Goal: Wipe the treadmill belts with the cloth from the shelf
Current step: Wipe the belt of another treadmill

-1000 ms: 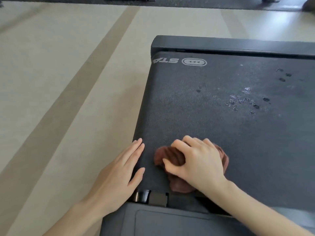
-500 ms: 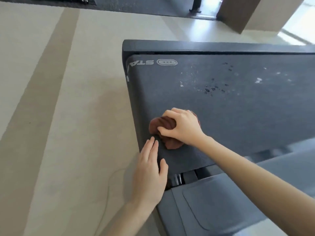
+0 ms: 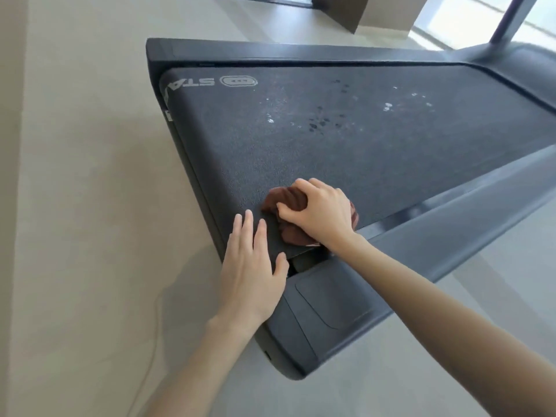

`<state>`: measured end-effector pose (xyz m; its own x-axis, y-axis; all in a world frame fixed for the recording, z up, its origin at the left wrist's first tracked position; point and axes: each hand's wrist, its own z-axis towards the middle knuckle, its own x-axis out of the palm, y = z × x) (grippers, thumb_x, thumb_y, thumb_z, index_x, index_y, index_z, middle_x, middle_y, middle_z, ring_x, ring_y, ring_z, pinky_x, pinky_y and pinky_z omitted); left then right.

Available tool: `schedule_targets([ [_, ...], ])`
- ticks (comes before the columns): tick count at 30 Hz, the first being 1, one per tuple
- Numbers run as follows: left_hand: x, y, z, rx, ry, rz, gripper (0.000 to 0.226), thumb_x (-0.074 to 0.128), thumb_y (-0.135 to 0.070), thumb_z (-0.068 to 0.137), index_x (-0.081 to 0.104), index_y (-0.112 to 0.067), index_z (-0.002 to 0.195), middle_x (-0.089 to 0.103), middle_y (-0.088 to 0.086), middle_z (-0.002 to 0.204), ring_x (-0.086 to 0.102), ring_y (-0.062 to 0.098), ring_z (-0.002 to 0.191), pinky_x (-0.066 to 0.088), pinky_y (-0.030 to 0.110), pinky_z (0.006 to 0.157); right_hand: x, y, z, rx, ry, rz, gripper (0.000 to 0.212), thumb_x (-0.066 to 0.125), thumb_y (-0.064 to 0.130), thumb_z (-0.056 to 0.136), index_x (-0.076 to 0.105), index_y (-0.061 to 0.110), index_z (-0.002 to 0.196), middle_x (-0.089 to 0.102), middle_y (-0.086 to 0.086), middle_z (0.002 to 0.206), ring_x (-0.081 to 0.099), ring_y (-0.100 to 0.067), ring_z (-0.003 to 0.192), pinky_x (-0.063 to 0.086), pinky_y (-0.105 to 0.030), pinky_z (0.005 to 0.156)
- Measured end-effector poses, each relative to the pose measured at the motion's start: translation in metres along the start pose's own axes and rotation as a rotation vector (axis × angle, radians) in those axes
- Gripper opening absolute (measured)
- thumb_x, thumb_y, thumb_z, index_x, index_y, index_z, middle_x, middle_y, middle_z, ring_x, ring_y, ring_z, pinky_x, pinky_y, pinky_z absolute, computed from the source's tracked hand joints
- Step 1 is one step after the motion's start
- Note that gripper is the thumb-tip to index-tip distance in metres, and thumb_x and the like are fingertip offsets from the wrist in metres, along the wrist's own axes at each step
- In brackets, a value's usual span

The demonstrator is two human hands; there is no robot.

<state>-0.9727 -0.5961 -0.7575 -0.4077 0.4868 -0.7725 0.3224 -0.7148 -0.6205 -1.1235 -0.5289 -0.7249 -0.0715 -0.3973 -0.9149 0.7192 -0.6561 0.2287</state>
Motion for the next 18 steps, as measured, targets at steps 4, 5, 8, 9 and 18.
schedule_targets([
  [4, 0.005, 0.003, -0.003, 0.013, -0.039, 0.048, 0.068, 0.027, -0.042, 0.086, 0.042, -0.001, 0.139, 0.029, 0.017, 0.152, 0.021, 0.029, 0.142, 0.023, 0.042, 0.111, 0.013, -0.016, 0.048, -0.016, 0.024, -0.02, 0.033, 0.063, 0.052, 0.078, 0.059, 0.02, 0.085, 0.056, 0.001, 0.077, 0.06, -0.026, 0.078, 0.035, -0.033, 0.067],
  [5, 0.005, 0.003, -0.004, 0.008, -0.047, 0.033, 0.066, 0.027, -0.041, 0.087, 0.042, -0.002, 0.139, 0.028, 0.015, 0.152, 0.02, 0.027, 0.143, 0.025, 0.041, 0.111, 0.018, -0.019, 0.064, -0.009, 0.028, -0.029, 0.035, 0.062, 0.052, 0.079, 0.059, 0.019, 0.087, 0.059, -0.001, 0.082, 0.06, -0.027, 0.082, 0.034, -0.033, 0.068],
  [8, -0.001, 0.004, -0.012, -0.013, -0.002, 0.014, 0.061, 0.028, -0.037, 0.091, 0.038, -0.006, 0.143, 0.025, 0.01, 0.155, 0.017, 0.019, 0.144, 0.029, 0.037, 0.111, 0.026, -0.015, 0.106, 0.04, 0.082, -0.046, 0.034, 0.059, 0.053, 0.081, 0.054, 0.02, 0.087, 0.062, -0.005, 0.093, 0.059, -0.029, 0.089, 0.032, -0.033, 0.07],
  [9, -0.008, 0.005, -0.014, 0.003, 0.032, 0.038, 0.06, 0.029, -0.036, 0.092, 0.038, -0.006, 0.143, 0.027, 0.009, 0.154, 0.021, 0.02, 0.143, 0.032, 0.038, 0.11, 0.028, -0.013, 0.112, 0.071, 0.084, -0.054, 0.034, 0.058, 0.053, 0.081, 0.054, 0.02, 0.088, 0.063, -0.006, 0.094, 0.059, -0.03, 0.09, 0.032, -0.035, 0.071],
  [18, -0.124, 0.014, -0.034, -0.118, 0.515, 0.297, 0.077, 0.006, -0.049, 0.083, 0.021, -0.013, 0.15, 0.016, 0.01, 0.158, 0.015, 0.027, 0.145, 0.016, 0.038, 0.115, -0.027, 0.049, 0.036, 0.151, 0.549, -0.004, 0.033, 0.053, 0.052, 0.087, 0.053, 0.021, 0.098, 0.058, -0.001, 0.092, 0.057, -0.026, 0.085, 0.037, -0.038, 0.079],
])
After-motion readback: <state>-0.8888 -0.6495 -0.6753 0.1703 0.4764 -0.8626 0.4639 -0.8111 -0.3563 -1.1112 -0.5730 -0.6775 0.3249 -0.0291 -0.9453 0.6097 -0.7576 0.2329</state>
